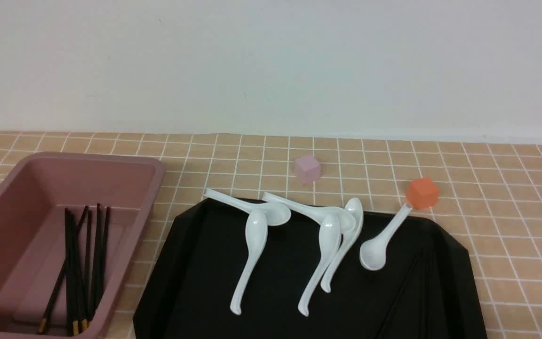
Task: On brown tablecloth take chopsticks from black tray and put them in box.
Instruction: 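Move the gripper over the chopsticks on the black tray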
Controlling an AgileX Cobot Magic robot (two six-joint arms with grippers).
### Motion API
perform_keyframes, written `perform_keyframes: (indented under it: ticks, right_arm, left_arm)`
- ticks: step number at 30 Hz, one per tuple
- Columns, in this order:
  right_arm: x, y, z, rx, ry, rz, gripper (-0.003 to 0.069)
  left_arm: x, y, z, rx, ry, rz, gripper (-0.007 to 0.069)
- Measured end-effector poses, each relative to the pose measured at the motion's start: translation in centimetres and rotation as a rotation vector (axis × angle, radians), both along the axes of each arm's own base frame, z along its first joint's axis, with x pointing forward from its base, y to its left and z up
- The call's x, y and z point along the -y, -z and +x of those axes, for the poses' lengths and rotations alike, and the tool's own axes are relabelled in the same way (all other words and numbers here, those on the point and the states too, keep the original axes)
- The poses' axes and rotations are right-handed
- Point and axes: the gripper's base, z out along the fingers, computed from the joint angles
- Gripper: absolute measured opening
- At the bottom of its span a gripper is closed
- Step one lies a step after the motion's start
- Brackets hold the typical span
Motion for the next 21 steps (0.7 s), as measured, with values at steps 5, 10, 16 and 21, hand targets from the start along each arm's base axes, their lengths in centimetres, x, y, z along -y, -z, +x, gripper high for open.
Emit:
perform_keyframes:
  ticks: [5, 10, 16, 21]
  right_arm:
    - [0.0, 0.0, 0.0, 0.0, 0.0, 0.0, 0.024]
    - [0.0, 0.0, 0.0, 0.0, 0.0, 0.0, 0.024]
    - [0.0, 0.0, 0.0, 0.0, 0.0, 0.0, 0.024]
    - [0.0, 0.0, 0.0, 0.0, 0.0, 0.0, 0.024]
  left_arm:
    - [0.0, 0.0, 0.0, 0.0, 0.0, 0.0, 0.0071]
    - [0.0, 0.0, 0.0, 0.0, 0.0, 0.0, 0.0071]
    - [0.0, 0.0, 0.0, 0.0, 0.0, 0.0, 0.0071]
    - [0.0, 0.0, 0.0, 0.0, 0.0, 0.0, 0.0071]
